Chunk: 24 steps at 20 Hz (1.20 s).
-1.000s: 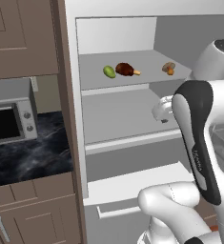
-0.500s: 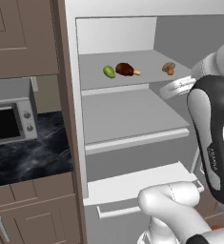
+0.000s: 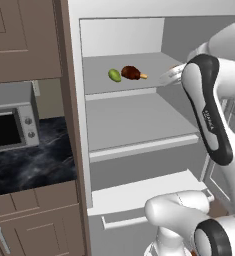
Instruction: Open the fridge, remove the mango, mushroom, and steak, and place them on any counter.
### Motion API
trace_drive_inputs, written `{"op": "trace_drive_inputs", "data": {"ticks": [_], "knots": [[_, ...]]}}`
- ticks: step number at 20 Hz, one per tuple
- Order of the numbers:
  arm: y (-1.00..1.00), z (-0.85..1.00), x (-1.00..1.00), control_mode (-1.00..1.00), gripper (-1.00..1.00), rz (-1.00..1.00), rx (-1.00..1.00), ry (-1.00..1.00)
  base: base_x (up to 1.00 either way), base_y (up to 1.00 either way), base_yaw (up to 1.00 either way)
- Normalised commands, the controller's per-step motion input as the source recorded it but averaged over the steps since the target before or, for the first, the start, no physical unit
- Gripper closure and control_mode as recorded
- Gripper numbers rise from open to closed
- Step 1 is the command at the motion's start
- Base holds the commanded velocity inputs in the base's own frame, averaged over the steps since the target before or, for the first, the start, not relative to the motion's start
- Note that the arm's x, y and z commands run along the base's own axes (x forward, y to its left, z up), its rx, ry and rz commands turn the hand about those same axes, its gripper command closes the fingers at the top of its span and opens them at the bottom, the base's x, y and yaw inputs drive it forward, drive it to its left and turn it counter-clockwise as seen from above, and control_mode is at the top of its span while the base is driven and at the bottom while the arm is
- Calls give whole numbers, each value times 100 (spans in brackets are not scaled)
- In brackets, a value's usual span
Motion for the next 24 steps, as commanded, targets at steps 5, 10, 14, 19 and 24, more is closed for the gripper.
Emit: {"op": "trace_drive_inputs", "data": {"ticks": [5, 10, 14, 19, 24], "knots": [[0, 0, 98, -100, -100, 4, 5, 0, 0, 0, 0], [26, -11, 60, -100, -100, 6, 1, 0, 0, 0, 0], [37, -16, 42, -100, -100, 6, 0, 0, 0, 0, 0], [2, -10, 57, -100, -100, 6, 0, 0, 0, 0, 0], [1, -28, 34, -100, -100, 6, 0, 0, 0, 0, 0]]}}
